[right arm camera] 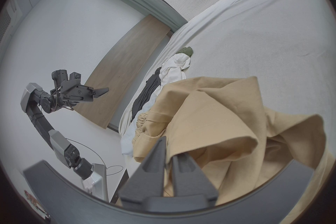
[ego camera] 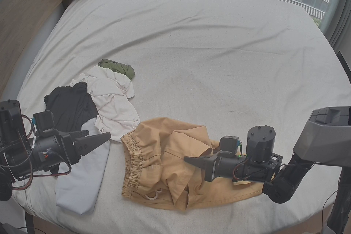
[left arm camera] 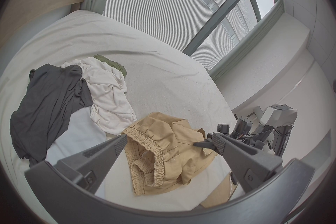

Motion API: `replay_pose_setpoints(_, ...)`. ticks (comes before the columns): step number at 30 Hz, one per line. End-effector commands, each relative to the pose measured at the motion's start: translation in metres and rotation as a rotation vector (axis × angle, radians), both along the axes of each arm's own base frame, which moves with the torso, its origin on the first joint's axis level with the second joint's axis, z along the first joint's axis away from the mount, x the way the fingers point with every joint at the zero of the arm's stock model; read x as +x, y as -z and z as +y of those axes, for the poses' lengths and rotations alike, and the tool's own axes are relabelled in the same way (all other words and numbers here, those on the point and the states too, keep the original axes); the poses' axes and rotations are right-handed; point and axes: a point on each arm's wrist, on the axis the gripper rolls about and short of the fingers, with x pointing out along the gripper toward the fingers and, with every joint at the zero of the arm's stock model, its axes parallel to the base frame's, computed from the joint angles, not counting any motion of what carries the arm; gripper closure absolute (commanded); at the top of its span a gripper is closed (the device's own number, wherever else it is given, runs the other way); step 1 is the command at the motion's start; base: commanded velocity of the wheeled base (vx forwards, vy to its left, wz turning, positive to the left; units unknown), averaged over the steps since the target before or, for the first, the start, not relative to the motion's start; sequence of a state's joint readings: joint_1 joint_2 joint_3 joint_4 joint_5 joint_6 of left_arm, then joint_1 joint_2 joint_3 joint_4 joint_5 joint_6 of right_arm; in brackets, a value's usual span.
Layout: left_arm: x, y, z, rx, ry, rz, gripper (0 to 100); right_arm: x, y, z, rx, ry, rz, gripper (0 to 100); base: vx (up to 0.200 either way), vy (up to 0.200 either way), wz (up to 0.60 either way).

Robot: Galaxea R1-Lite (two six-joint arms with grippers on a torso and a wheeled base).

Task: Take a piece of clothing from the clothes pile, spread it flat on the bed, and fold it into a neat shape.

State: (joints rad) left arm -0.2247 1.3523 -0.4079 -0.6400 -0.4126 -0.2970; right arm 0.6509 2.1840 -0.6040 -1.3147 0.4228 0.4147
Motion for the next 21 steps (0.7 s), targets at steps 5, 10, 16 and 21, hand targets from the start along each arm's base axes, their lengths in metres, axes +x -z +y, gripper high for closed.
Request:
replay_pose_setpoints(5, 0.001, 0.0, 0.0, -0.003, -0.002, -0.011, 0, 0.009, 0.011, 0.015, -0.001, -0.016, -0.001, 0, 0.0, 0.0, 0.0)
replay_pose_setpoints(10, 0.0, -0.002, 0.0, -0.006, -0.002, -0.026, 0, 0.011, 0.01, 0.02, -0.001, -0.022, -0.001, 0, 0.0, 0.0, 0.0)
replay_pose_setpoints(16, 0.0, -0.002, 0.0, -0.007, -0.002, -0.027, 0, 0.011, 0.014, 0.021, -0.01, -0.022, 0.007, 100, 0.0, 0.0, 0.0)
replay_pose_setpoints(21, 0.001, -0.002, 0.0, -0.006, -0.002, -0.026, 0, 0.014, 0.017, 0.022, -0.01, -0.019, 0.007, 100, 0.0, 0.0, 0.0)
